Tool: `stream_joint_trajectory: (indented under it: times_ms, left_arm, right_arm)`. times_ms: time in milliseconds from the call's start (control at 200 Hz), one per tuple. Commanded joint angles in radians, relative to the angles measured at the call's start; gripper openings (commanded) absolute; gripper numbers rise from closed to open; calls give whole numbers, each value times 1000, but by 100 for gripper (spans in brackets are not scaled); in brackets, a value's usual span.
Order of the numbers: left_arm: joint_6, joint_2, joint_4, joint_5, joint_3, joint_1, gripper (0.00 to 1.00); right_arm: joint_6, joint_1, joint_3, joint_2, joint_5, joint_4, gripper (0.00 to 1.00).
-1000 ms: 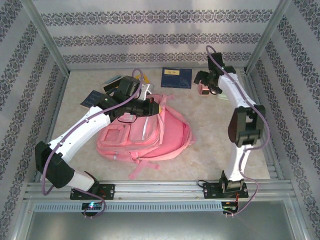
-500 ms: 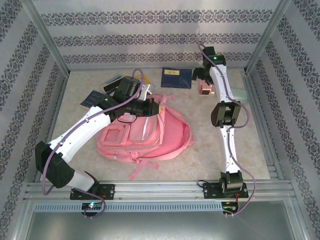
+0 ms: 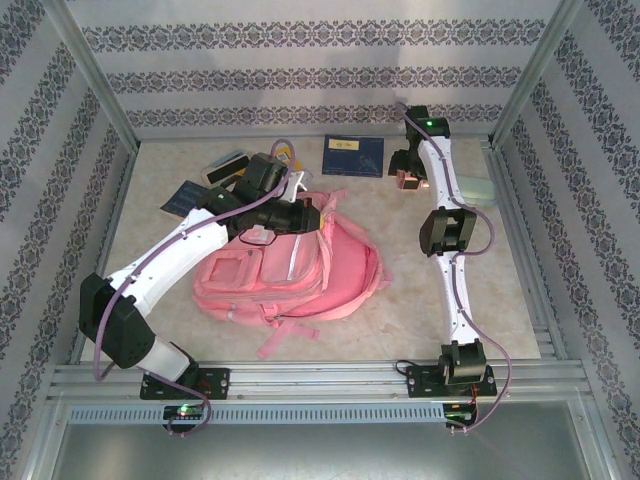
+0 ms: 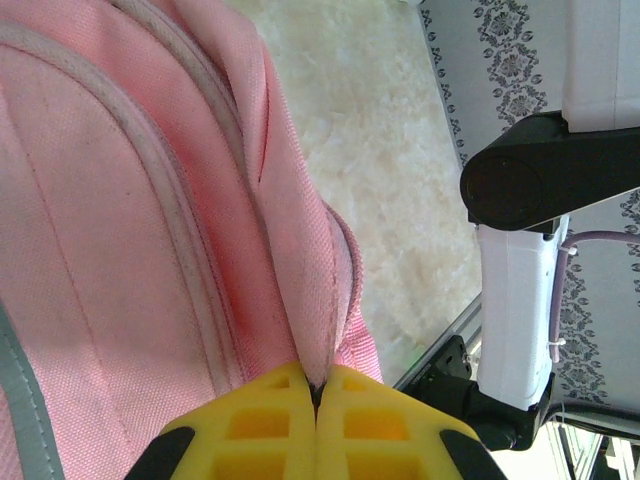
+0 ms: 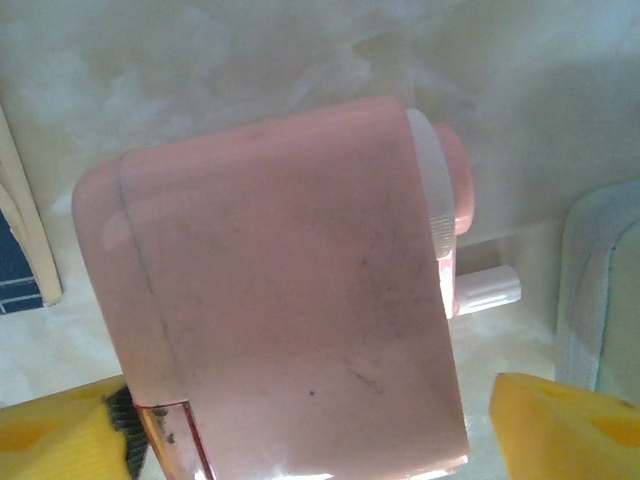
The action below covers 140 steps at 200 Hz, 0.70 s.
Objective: Pack books, pencil case, and school supplies into a backpack
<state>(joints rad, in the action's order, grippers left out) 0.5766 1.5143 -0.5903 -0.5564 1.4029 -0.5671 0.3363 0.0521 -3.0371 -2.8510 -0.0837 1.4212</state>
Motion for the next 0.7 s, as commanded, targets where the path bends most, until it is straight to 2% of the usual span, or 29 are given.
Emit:
stream_joint_trajectory:
  times_ms: [0,140,235,460,694]
  left_arm:
    - [-23,-2,4,9,29,25,0]
    - [-26,-21,0,9,12,29,0]
    - [-30,-39,-2,14,-2,32,0]
    - [-30,-91,12,17,-44,41,0]
    - [-40,-145,48,28,-86,42,0]
  right_arm:
    - [-16,3,-31,-22,-44,27,79]
    - [-22,6,-35,-25,-49,35,70]
    - [-26,9,-44,-18,-56,42,67]
    - [-33,22,-53,42,-104,74,65]
    - [-11,70,-114,97,-185,194,64]
